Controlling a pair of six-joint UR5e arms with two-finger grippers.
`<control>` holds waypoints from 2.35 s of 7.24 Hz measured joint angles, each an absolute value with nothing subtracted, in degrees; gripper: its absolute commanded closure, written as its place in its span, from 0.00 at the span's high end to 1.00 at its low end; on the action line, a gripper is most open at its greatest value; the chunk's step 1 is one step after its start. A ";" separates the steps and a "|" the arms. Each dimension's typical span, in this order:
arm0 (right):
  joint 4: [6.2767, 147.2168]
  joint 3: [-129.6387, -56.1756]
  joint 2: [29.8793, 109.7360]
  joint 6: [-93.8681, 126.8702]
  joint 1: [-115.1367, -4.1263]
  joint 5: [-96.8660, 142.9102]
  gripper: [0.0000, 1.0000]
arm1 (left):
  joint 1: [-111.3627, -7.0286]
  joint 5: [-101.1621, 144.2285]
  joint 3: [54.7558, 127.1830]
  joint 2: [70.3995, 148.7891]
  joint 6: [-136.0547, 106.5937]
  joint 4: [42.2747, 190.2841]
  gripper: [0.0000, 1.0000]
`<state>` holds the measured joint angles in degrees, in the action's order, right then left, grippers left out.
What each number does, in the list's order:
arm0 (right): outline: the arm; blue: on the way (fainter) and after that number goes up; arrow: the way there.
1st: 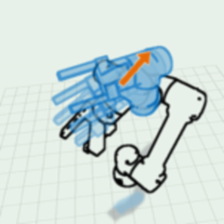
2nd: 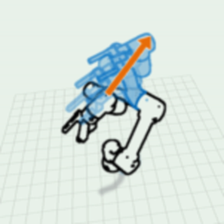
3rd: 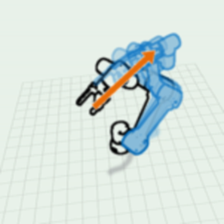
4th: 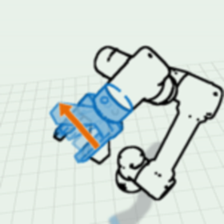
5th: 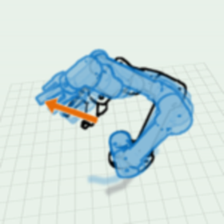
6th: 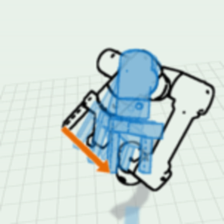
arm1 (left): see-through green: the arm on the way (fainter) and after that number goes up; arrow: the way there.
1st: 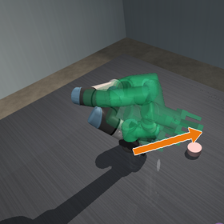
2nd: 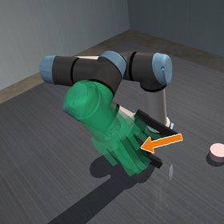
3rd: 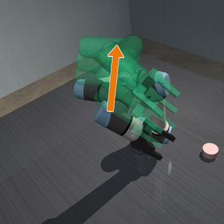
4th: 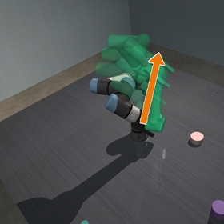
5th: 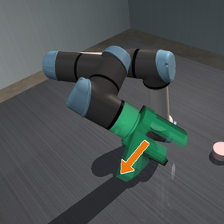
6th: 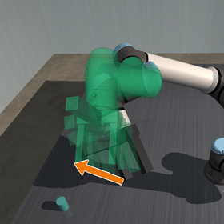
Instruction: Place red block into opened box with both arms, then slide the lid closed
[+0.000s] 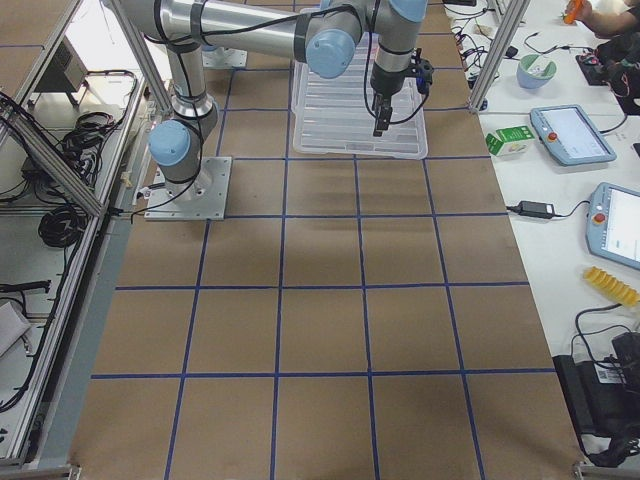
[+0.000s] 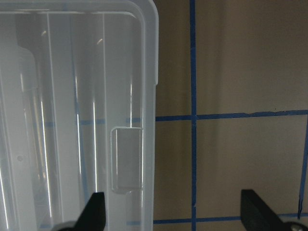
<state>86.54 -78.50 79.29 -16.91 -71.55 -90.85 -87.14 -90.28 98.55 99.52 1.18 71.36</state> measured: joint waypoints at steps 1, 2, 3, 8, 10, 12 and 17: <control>87.41 -79.58 78.65 -19.79 -69.84 -91.49 1.00 | -87.70 -90.26 95.23 97.13 1.26 76.68 1.00; 89.07 -82.02 77.92 -21.34 -68.58 -93.32 1.00 | -88.72 -90.25 93.57 94.33 1.32 80.13 1.00; 91.94 -85.48 77.56 -21.92 -67.94 -95.77 1.00 | -89.68 -90.39 92.62 91.85 1.37 82.55 1.00; 97.49 -92.46 76.08 -21.59 -71.35 -94.97 1.00 | -87.87 -88.72 88.18 90.42 1.77 88.49 1.00; 99.52 -92.71 75.29 -20.77 -74.87 -94.40 1.00 | -87.81 -88.68 88.05 90.26 1.82 89.18 1.00; 101.22 -92.68 75.07 -19.19 -78.64 -93.85 1.00 | -87.85 -88.70 88.07 90.38 1.82 89.35 1.00; 105.53 -92.14 73.55 -17.54 -85.37 -90.47 1.00 | -87.89 -88.69 88.07 90.15 1.85 89.34 1.00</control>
<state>105.53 -92.14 73.55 -17.54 -85.37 -90.47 -87.89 -88.69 88.07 90.15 1.85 89.34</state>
